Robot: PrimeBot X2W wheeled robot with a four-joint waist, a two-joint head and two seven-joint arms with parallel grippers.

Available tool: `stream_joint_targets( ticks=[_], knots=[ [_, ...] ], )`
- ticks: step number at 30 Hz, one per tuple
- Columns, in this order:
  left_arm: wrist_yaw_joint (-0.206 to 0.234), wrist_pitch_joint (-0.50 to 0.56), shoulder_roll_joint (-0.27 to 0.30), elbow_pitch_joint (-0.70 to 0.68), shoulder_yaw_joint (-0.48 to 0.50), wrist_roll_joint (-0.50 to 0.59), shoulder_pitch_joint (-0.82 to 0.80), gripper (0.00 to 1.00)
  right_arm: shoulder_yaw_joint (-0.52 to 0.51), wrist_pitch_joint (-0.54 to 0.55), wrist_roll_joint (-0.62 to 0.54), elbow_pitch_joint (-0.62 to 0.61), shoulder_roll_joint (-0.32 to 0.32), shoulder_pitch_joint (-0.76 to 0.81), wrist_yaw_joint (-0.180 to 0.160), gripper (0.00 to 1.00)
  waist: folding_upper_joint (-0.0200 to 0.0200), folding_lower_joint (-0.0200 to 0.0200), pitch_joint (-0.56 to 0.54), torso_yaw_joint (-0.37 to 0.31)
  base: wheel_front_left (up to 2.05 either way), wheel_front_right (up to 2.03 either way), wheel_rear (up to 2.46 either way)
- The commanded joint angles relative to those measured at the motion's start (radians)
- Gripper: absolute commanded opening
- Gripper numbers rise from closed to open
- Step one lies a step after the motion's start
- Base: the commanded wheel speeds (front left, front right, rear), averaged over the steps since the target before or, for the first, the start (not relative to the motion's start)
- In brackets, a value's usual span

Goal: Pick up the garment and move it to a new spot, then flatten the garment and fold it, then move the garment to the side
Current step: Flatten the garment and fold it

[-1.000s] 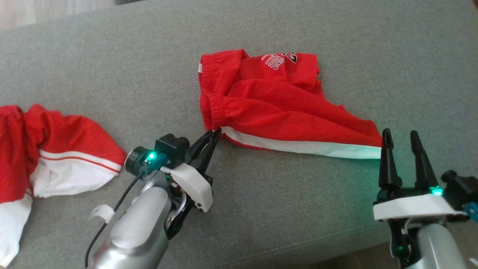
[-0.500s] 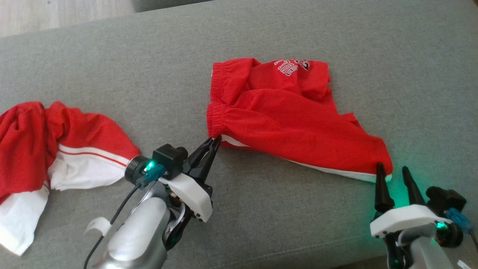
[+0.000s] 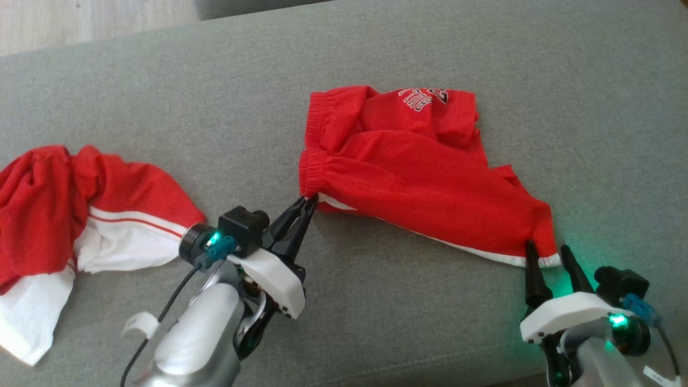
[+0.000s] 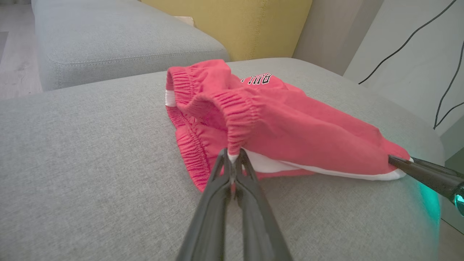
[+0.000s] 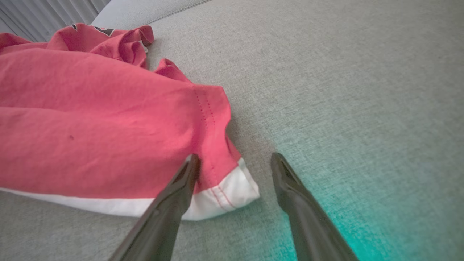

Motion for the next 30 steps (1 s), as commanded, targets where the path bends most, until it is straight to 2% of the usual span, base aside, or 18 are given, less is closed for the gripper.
stream_joint_targets(
  ticks=[1, 2, 3, 10, 18, 21, 25, 30],
  knots=[
    [-0.006, -0.012, 0.011, -0.034, 0.041, 0.005, -0.011, 0.0, 0.033, -0.001, -0.001, 0.002, -0.005, -0.007, -0.001, 1.0, 0.0, 0.0, -0.002, -0.001, 0.0, 0.0, 0.0],
    [-0.006, -0.012, 0.01, -0.033, 0.041, 0.006, -0.01, 0.0, 0.036, -0.001, 0.001, 0.008, -0.005, -0.009, -0.001, 0.93, 0.0, 0.0, -0.004, -0.002, 0.0, 0.0, 0.0],
    [-0.006, -0.012, 0.009, -0.033, 0.043, 0.009, -0.008, 0.0, 0.052, -0.001, 0.012, 0.015, -0.005, -0.012, -0.001, 0.0, 0.0, 0.0, -0.009, -0.003, 0.0, 0.0, 0.0],
    [-0.006, -0.012, 0.013, -0.03, 0.07, 0.019, 0.01, 0.0, 0.092, -0.001, 0.054, -0.053, -0.005, -0.015, -0.001, 0.0, 0.0, 0.0, -0.042, -0.002, 0.0, 0.0, 0.0],
    [-0.006, -0.012, 0.076, -0.041, 0.103, 0.017, -0.007, 0.0, 0.116, 0.011, 0.076, -0.297, -0.005, -0.051, -0.001, 0.0, 0.0, 0.0, -0.113, 0.004, 0.0, 0.0, 0.0],
    [-0.006, -0.007, 0.115, -0.057, 0.089, 0.01, -0.058, 0.0, 0.125, 0.059, 0.066, -0.406, -0.007, -0.098, -0.001, 0.0, 0.0, 0.0, -0.142, 0.009, 0.0, 0.0, 0.0],
    [-0.006, 0.025, 0.161, -0.107, 0.075, -0.018, -0.155, 0.0, 0.145, 0.139, 0.054, -0.536, -0.044, -0.191, -0.001, 0.0, 0.0, 0.0, -0.188, 0.017, 0.0, 0.0, 0.0],
    [-0.006, 0.073, 0.194, -0.184, 0.105, -0.066, -0.265, 0.0, 0.139, 0.225, 0.046, -0.657, -0.076, -0.304, -0.001, 0.0, 0.0, 0.0, -0.225, 0.03, 0.0, 0.0, 0.0]
  ],
)
